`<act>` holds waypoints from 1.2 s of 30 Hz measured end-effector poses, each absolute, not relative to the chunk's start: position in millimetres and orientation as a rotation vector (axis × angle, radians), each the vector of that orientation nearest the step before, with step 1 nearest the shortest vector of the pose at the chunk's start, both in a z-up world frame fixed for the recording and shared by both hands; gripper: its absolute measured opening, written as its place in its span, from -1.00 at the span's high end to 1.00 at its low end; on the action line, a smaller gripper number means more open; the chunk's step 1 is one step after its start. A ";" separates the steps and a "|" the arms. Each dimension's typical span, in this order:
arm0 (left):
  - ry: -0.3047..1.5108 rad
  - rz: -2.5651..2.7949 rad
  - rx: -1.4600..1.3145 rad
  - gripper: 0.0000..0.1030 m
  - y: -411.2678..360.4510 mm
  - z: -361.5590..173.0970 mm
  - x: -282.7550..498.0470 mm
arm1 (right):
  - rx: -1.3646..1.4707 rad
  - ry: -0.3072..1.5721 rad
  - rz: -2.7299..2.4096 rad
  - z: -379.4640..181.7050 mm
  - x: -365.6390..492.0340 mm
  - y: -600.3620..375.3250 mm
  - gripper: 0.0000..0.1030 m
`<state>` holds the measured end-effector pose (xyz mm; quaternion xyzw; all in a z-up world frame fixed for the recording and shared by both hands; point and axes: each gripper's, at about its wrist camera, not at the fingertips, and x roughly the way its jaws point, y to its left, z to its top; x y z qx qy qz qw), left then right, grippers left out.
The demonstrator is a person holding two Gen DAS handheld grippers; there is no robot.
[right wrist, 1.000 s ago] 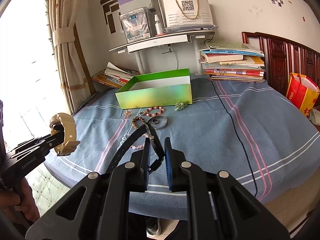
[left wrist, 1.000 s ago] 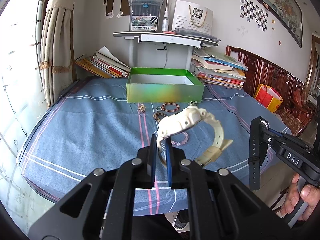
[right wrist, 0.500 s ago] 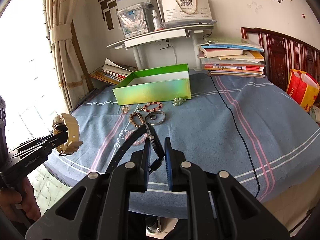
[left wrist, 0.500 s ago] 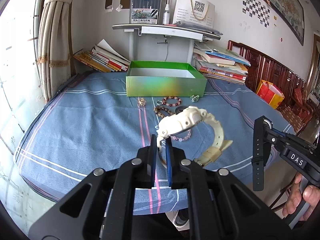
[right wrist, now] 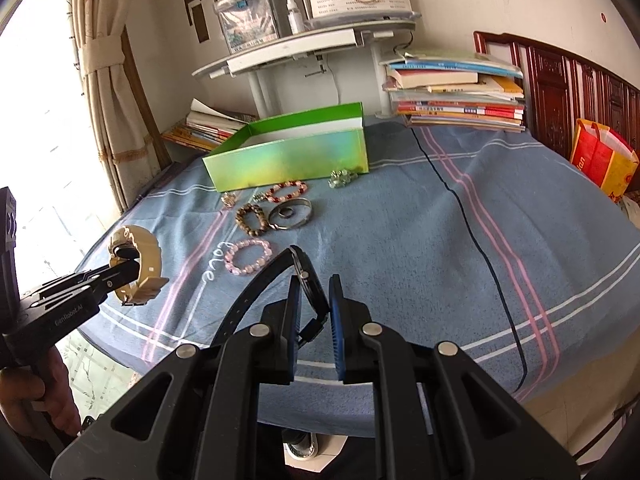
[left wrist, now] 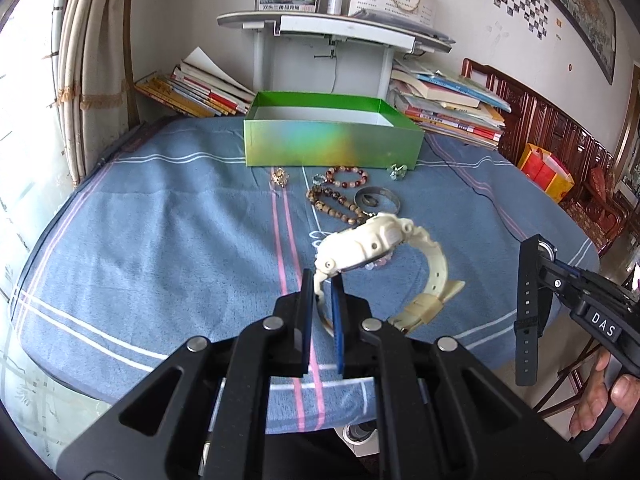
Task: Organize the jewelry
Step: 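Lower both watches into the green box and open both tools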
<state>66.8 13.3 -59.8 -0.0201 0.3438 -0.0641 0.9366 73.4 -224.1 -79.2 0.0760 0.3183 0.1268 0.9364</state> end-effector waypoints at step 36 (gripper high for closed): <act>0.802 -0.059 -0.004 0.31 23.9 -66.7 401.5 | 0.127 0.681 0.203 -73.3 406.2 -182.1 0.29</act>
